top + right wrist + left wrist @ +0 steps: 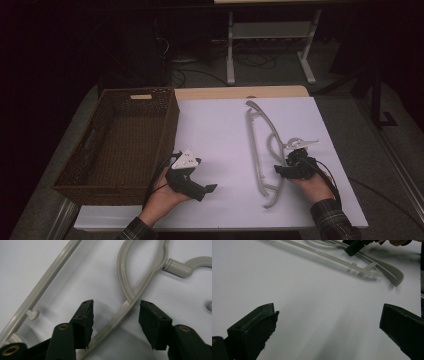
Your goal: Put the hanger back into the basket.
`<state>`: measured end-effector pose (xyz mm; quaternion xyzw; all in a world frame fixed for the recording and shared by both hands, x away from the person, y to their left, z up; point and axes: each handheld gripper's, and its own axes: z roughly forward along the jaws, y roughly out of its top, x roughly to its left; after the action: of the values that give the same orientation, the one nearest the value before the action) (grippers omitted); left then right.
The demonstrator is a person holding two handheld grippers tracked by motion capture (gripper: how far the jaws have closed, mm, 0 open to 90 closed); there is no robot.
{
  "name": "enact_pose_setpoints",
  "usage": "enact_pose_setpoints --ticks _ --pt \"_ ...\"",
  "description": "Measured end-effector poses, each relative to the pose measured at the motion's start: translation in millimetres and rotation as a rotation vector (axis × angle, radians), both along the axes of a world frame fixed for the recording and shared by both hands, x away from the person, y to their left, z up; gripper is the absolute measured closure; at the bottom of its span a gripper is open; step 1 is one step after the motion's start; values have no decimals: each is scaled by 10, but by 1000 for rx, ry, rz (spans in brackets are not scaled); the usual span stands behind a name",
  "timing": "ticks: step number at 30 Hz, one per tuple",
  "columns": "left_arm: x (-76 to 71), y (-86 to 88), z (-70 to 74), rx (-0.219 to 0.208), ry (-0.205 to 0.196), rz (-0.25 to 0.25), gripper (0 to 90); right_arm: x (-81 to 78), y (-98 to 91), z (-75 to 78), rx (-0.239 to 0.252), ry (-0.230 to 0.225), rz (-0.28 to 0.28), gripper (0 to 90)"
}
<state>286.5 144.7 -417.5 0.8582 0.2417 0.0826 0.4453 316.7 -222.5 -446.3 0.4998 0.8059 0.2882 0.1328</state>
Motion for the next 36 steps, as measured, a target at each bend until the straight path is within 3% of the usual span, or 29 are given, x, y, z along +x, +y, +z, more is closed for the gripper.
enact_pose_setpoints --ticks 7,13,14,16,22,26,34,36 --pt "16 -6 1 4 -2 0 1 -9 22 8 -48 -14 -9 578" --pt "23 -9 3 5 -2 0 2 9 9 15 -34 -2 -15 604" --pt "25 -10 4 5 -2 0 2 15 2 29 -23 -13 -12 666" --pt "26 -10 4 6 -3 0 2 16 -1 54 -14 -25 -5 705" --pt "29 -11 4 9 -2 0 2 42 4 60 -2 0 -32 683" --pt "27 -10 4 9 -2 0 2 135 55 25 -30 15 -64 643" --pt "27 -14 2 14 -3 1 2 189 87 28 -50 12 -31 651" --pt "32 -18 3 16 -2 2 2 216 94 20 -41 5 1 655"
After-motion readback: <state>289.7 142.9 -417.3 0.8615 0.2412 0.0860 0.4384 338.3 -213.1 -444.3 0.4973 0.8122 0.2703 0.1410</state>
